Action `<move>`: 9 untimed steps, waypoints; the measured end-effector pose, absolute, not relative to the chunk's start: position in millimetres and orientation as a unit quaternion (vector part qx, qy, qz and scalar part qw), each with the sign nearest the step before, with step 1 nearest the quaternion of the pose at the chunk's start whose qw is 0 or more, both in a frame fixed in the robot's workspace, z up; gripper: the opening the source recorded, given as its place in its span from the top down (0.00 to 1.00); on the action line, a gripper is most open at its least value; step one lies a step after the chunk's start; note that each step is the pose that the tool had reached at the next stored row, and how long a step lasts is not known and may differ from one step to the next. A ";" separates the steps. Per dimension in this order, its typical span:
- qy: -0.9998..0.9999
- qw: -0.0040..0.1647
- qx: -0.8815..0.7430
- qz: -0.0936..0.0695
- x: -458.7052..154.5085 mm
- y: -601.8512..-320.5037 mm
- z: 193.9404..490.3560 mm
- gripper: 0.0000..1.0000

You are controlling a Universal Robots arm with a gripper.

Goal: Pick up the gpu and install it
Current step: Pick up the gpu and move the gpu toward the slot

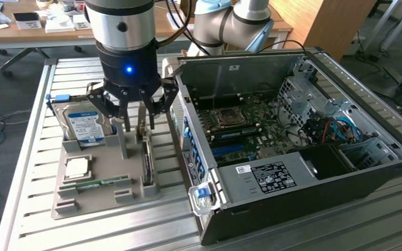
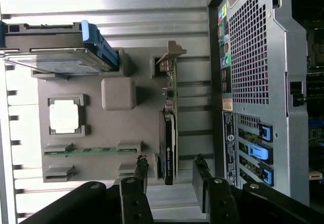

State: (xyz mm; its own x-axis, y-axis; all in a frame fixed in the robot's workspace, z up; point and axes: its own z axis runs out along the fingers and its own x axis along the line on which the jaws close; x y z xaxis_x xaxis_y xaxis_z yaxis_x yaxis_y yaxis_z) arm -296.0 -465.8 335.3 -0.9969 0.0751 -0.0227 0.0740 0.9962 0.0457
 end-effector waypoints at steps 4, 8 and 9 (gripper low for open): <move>0.999 0.012 0.037 0.022 -296.0 -465.8 330.7 0.51; 0.999 0.012 0.037 0.022 -295.9 -465.8 328.7 0.51; 0.999 0.012 0.037 0.022 -296.0 -465.8 328.7 0.51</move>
